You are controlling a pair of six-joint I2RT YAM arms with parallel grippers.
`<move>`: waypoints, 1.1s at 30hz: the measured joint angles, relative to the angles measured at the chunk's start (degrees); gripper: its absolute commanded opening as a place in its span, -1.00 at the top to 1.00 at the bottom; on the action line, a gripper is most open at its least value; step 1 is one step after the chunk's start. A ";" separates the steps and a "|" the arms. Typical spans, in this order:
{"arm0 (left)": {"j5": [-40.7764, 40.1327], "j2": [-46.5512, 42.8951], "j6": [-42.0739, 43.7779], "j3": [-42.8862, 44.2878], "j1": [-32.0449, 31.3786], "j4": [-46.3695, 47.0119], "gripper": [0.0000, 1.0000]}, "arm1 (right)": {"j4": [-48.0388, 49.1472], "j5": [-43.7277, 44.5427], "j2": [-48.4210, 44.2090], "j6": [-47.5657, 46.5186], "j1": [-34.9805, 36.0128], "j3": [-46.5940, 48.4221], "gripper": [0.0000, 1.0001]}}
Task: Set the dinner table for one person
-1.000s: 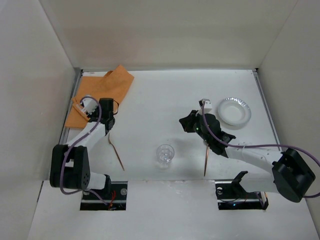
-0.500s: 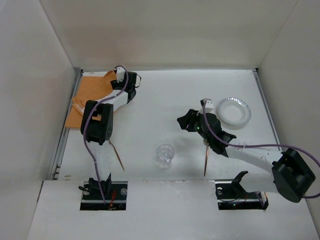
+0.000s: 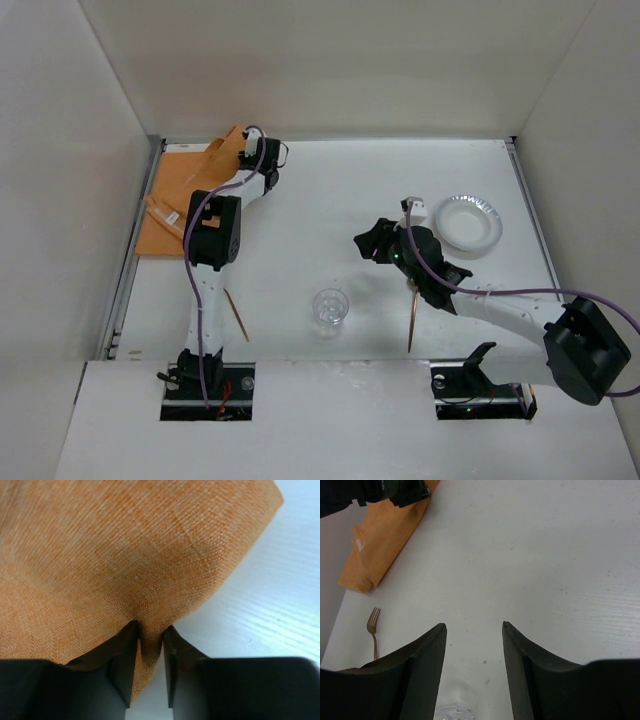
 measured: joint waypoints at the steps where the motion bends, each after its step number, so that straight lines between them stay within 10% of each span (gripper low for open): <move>1: 0.02 0.72 0.85 1.16 0.00 0.22 0.74 | 0.00 0.09 0.00 0.00 0.00 0.00 -0.08; 22: 6.49 4.94 8.37 15.21 -16.39 2.82 0.81 | 0.42 2.23 -2.60 -0.28 -0.02 -1.09 -0.08; 33: 11.17 3.45 -15.47 14.14 -18.32 -3.65 -0.01 | 0.44 2.29 -4.52 -0.44 -0.48 -1.27 -0.10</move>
